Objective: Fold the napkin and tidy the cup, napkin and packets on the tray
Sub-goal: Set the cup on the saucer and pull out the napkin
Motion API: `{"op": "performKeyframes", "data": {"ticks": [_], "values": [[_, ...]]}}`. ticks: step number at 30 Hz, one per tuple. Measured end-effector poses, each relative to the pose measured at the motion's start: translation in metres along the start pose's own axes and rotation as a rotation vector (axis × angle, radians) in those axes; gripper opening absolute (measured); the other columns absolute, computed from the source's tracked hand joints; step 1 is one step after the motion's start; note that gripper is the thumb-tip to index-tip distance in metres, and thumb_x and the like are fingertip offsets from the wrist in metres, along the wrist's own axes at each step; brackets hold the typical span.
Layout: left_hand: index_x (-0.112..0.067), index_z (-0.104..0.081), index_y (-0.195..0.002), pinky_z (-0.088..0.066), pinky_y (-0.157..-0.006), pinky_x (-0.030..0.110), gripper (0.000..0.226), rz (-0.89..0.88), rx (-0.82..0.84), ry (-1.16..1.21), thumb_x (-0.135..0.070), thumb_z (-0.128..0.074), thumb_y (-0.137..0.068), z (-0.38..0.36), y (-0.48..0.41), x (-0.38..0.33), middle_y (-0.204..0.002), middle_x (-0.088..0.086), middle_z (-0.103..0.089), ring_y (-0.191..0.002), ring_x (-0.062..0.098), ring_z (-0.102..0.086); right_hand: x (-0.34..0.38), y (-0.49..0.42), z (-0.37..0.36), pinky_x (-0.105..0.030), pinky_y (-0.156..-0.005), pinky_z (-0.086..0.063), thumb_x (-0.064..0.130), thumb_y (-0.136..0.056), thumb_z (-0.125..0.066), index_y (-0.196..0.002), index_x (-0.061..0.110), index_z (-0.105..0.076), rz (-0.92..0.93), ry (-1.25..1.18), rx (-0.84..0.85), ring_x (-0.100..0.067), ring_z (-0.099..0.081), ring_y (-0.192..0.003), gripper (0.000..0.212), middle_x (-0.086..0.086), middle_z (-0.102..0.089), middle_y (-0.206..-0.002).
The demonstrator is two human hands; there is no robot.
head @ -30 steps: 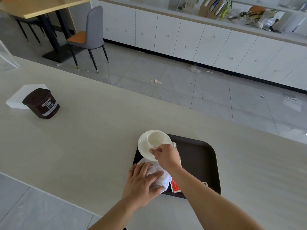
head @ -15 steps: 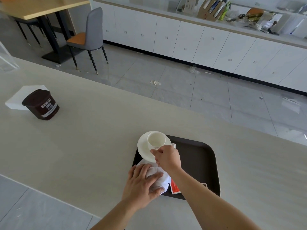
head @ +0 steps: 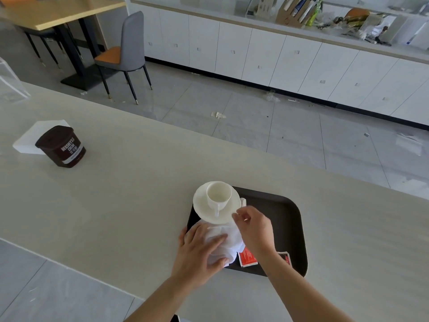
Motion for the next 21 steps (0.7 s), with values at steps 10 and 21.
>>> {"op": "performKeyframes", "data": {"ticks": [10, 21], "values": [[-0.014, -0.066, -0.116, -0.044, -0.083, 0.030, 0.029, 0.638, -0.323, 0.612, -0.013, -0.045, -0.096, 0.024, 0.023, 0.072, -0.114, -0.002, -0.068, -0.105, 0.020, -0.061, -0.007, 0.059, -0.063, -0.031, -0.086, -0.047, 0.067, -0.065, -0.067, -0.121, 0.037, -0.045, 0.160, 0.460, 0.259, -0.021, -0.041, -0.110, 0.066, 0.006, -0.041, -0.120], [-0.011, -0.065, -0.084, -0.045, -0.063, 0.029, 0.019, 0.522, -0.292, 0.451, -0.005, -0.049, -0.091, 0.031, 0.014, 0.067, -0.084, -0.006, -0.064, -0.075, 0.018, -0.058, 0.008, 0.038, -0.048, -0.027, -0.053, -0.031, 0.007, -0.073, -0.055, -0.107, 0.023, -0.066, 0.199, 0.366, 0.162, -0.024, -0.049, -0.069, 0.039, -0.001, -0.052, -0.085]]}}
Point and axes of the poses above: each hand's wrist, its own y-axis away from the middle knuckle, its own z-axis out of the back of the hand, x = y × z, the point moved 9 cm from there along -y, towards the middle knuckle
